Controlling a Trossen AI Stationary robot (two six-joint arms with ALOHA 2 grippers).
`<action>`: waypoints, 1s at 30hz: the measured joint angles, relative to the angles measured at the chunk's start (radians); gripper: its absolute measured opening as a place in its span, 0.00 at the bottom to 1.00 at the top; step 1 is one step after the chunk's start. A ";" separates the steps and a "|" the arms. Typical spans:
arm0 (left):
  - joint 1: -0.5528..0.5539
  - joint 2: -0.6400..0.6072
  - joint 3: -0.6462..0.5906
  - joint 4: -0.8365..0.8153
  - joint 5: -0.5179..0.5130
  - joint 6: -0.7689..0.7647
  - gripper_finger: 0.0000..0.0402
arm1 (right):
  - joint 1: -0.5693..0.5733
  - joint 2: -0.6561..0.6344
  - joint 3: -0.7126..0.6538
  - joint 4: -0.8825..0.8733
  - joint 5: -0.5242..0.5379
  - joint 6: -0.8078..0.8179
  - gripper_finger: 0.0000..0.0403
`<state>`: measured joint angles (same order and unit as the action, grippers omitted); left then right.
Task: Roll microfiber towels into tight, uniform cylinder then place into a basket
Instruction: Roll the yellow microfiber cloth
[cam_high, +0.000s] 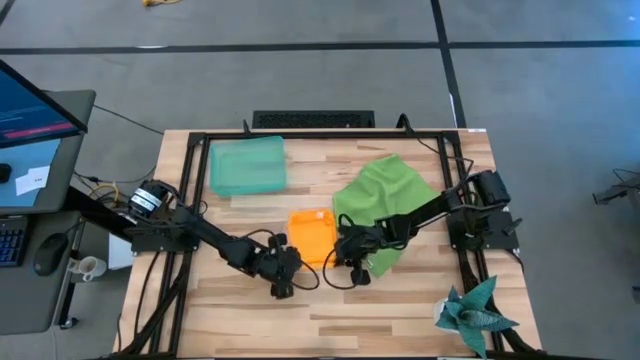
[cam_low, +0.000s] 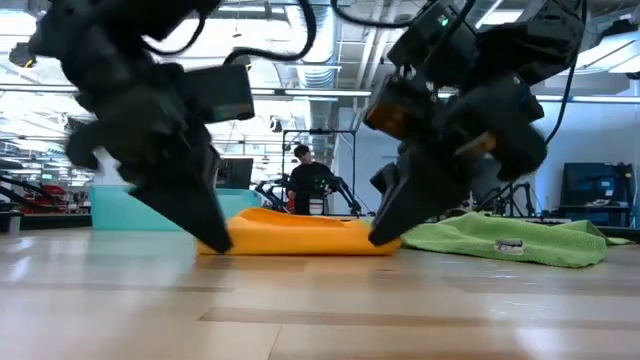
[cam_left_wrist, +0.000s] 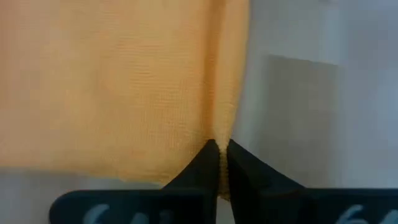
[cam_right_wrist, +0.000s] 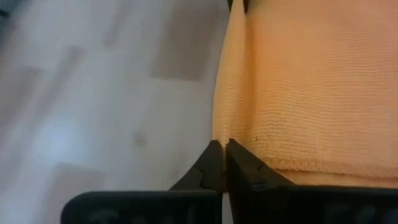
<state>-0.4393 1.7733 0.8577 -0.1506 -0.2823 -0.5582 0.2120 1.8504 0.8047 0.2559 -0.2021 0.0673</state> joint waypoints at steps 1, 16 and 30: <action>-0.001 -0.013 0.006 -0.005 0.029 -0.017 0.03 | 0.002 -0.006 0.001 0.003 -0.025 0.019 0.04; 0.000 -0.068 0.084 -0.038 0.314 -0.491 0.02 | -0.030 -0.013 0.003 0.025 -0.404 0.590 0.01; 0.014 -0.068 0.081 -0.063 0.272 -0.527 0.03 | -0.114 -0.013 0.001 -0.028 -0.269 0.773 0.02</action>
<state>-0.4252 1.7054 0.9386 -0.2140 -0.0098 -1.0852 0.0978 1.8378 0.8055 0.2278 -0.4713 0.8407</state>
